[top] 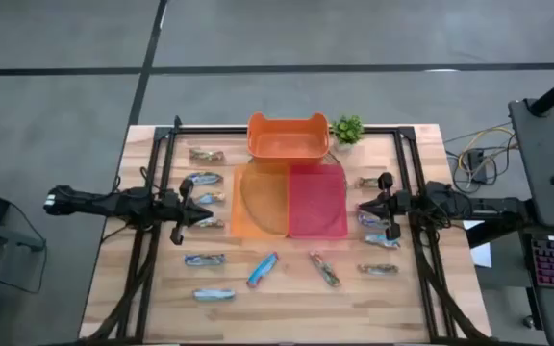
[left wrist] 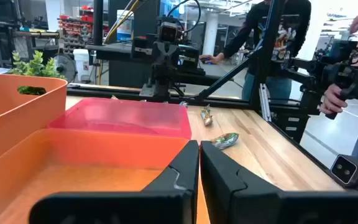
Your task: Pick and place Granola Bars by type
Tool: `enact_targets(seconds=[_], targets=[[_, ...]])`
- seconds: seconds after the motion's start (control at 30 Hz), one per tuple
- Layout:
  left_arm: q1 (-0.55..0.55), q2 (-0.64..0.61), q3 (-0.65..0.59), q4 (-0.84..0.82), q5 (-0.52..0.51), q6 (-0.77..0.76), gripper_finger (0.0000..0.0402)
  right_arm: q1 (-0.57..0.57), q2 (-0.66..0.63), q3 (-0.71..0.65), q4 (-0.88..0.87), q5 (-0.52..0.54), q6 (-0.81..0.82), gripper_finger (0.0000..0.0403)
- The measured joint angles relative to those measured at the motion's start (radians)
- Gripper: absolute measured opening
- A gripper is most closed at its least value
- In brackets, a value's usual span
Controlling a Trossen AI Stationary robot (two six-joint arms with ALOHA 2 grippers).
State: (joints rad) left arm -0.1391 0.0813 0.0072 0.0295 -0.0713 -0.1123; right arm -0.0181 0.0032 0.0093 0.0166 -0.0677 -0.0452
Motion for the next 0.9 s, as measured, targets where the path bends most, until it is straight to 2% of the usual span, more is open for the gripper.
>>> enact_targets(seconds=[0.9], targets=[[0.0, 0.0, 0.0, 0.0, 0.0, 0.0, 0.0, 0.0, 0.0, 0.0, -0.003, 0.021, -0.005, 0.0009]])
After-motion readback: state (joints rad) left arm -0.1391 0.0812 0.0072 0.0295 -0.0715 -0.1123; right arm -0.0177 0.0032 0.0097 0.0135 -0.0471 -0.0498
